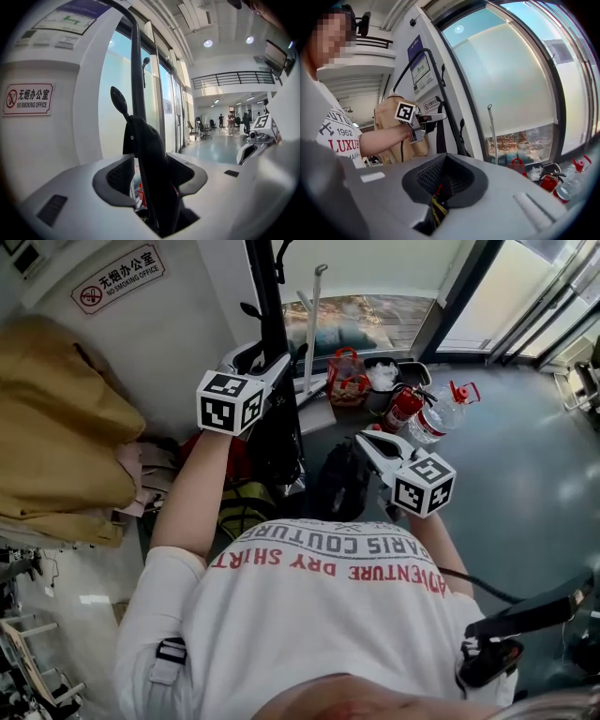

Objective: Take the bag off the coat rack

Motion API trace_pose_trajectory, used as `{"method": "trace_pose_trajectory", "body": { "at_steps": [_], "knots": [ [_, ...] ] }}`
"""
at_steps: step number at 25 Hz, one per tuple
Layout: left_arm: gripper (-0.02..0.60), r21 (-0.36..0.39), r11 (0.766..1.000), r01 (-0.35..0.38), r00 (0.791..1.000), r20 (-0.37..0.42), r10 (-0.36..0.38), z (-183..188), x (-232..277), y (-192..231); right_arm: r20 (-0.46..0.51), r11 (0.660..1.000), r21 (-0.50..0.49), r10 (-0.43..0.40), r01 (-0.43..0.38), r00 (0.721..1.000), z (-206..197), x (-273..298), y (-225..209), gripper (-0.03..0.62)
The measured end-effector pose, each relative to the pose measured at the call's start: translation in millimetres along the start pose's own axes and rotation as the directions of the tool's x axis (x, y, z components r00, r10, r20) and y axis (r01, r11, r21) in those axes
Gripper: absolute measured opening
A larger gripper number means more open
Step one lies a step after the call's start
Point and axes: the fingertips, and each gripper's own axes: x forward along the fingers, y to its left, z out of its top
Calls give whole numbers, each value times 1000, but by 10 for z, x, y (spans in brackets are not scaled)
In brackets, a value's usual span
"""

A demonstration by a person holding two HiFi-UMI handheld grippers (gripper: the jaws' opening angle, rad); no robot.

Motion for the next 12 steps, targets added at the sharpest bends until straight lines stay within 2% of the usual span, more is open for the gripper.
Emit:
{"method": "trace_pose_trajectory", "body": {
  "at_steps": [2,3,4,5,8,12],
  "knots": [
    [209,-15,1000,-5,1000,-3,5,-8,28,13,-13,1000,6,-5,5,1000,-49,4,-43,2],
    [174,-27,1000,-14,1000,2,14,-4,26,23,-17,1000,9,-6,6,1000,-66,3,-60,2],
    [91,-41,999,-26,1000,11,27,3,14,38,-19,1000,12,-6,7,1000,-75,2,-69,2],
    [46,-59,998,-33,999,21,35,9,0,53,-20,1000,13,-7,7,1000,-78,6,-71,2],
    [24,-117,993,-6,999,39,11,10,-28,55,-26,1000,15,-1,2,1000,-99,40,-48,2],
    [12,-156,987,26,999,47,-19,51,-71,1,-39,1000,20,4,-3,999,-165,74,-46,2]
  ]
}}
